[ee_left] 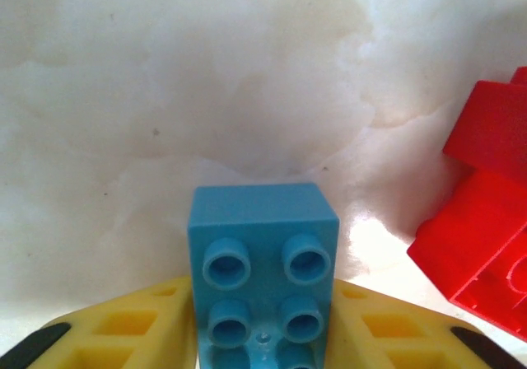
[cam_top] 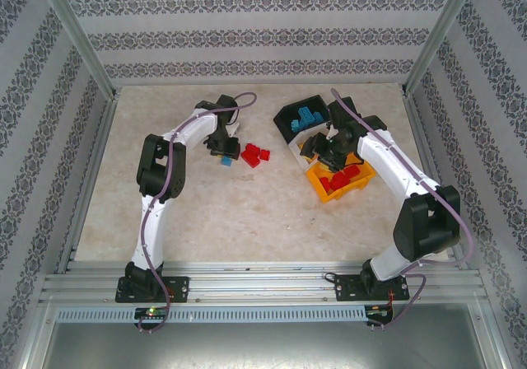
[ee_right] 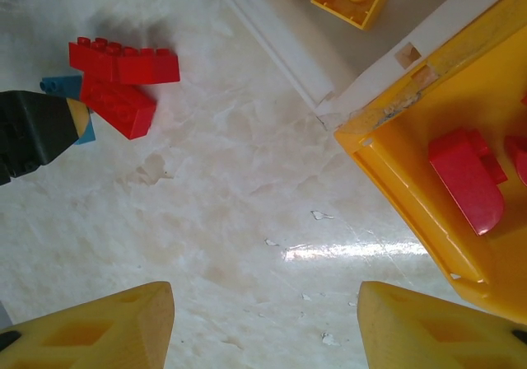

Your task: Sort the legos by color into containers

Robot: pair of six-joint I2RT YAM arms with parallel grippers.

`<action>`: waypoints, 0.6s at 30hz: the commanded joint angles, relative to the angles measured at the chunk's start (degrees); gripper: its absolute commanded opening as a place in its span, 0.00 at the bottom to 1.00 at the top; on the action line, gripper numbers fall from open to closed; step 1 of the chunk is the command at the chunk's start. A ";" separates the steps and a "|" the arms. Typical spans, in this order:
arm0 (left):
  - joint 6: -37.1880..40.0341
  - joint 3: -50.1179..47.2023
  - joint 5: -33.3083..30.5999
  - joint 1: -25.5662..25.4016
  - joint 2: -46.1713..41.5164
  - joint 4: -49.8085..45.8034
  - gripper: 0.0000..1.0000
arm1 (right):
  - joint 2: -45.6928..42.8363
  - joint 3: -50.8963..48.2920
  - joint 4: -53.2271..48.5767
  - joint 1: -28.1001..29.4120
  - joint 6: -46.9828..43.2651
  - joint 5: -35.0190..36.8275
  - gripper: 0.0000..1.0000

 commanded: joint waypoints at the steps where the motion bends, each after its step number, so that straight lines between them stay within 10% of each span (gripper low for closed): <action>1: -0.30 -1.44 2.69 1.21 -0.20 -2.13 0.39 | 0.17 1.02 -0.79 -0.30 0.39 0.84 0.61; 18: -19.87 -20.63 30.51 11.22 -12.64 18.47 0.38 | 0.51 -0.98 2.93 1.05 3.47 0.18 0.61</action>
